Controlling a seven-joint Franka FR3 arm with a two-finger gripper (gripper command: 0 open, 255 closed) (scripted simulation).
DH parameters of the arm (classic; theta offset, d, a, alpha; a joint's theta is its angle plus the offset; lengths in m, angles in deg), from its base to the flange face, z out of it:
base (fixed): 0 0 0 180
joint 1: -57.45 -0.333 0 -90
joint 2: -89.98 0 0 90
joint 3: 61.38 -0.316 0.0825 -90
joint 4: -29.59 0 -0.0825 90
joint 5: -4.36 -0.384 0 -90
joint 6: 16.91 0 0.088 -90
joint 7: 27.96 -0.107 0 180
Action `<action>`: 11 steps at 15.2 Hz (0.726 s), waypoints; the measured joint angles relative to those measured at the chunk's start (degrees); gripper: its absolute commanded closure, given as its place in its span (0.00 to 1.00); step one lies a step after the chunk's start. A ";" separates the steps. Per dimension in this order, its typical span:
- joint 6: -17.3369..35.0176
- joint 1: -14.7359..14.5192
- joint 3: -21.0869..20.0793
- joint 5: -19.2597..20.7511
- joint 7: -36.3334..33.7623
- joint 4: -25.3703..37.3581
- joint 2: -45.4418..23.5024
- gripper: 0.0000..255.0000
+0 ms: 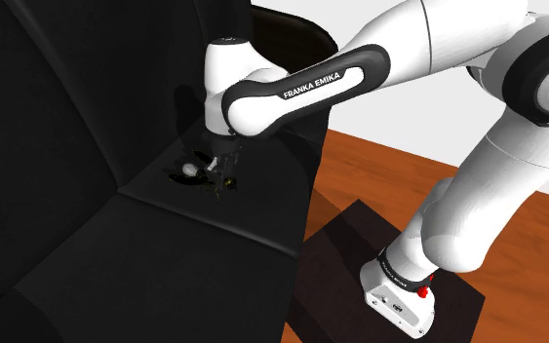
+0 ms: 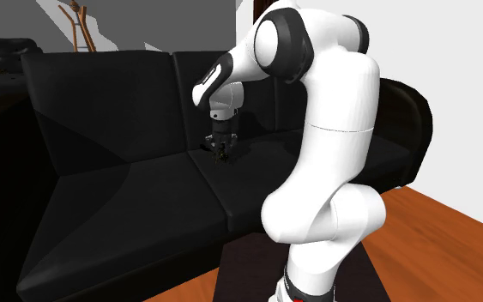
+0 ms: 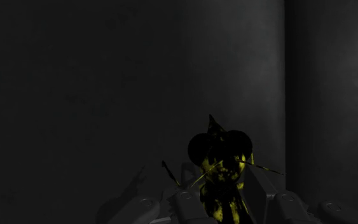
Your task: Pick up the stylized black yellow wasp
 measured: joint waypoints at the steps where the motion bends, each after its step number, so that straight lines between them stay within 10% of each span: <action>1: 0.00 0.01 0.01 0.01 -0.01 0.00 0.01 1.00; 11: -2.96 0.06 0.02 -0.38 0.20 1.76 1.24 1.00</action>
